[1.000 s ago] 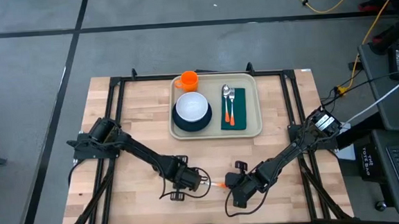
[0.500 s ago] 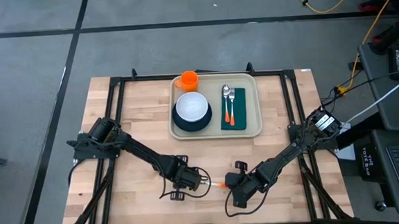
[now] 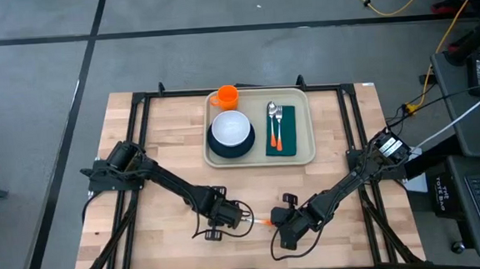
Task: Set up tray
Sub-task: Put the orange knife on top of the green napkin to the right of the orange fork on the gray serving tray
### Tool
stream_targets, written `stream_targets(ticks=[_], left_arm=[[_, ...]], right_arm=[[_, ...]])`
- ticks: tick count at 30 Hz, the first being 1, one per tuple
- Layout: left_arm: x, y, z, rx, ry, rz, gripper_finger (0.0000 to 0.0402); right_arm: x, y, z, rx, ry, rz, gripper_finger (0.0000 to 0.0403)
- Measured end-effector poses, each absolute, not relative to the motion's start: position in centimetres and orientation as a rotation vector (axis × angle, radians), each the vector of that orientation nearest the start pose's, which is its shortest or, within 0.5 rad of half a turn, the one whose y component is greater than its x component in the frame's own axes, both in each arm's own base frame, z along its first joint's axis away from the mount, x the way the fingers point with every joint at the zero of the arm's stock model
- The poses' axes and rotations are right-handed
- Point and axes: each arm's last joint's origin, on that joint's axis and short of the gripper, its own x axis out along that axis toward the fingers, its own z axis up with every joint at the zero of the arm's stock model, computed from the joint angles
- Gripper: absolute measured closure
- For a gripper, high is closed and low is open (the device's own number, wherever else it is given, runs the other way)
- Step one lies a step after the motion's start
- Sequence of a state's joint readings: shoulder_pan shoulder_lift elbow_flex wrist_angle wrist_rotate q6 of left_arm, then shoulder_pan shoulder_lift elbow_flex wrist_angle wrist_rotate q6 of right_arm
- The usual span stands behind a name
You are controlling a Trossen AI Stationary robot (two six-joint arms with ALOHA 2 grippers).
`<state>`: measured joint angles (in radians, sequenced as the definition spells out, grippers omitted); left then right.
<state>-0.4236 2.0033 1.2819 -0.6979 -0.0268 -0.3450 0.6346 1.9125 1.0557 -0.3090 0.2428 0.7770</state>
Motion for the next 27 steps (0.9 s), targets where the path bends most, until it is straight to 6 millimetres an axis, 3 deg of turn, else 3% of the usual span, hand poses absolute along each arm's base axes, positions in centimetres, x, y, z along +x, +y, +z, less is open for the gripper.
stream_targets(ticks=[6, 14, 20, 27], left_arm=[[33.7, -15.1, 13.1, 0.034, 1.420, -0.085, 0.0343], [33.7, -15.1, 13.2, 0.034, 1.420, -0.088, 0.0343], [34.2, -15.4, 14.1, 0.039, 1.412, -0.115, 0.0343], [34.3, -15.4, 14.2, 0.043, 1.419, -0.120, 0.0343]], right_arm=[[28.8, 20.4, 11.8, 0.203, 1.096, -0.077, 0.0384], [28.9, 20.4, 12.0, 0.199, 1.086, -0.065, 0.0397], [28.5, 20.3, 13.4, 0.159, 1.061, -0.025, 0.0371], [28.0, 20.4, 16.4, 0.107, 0.936, -0.007, 0.0374]])
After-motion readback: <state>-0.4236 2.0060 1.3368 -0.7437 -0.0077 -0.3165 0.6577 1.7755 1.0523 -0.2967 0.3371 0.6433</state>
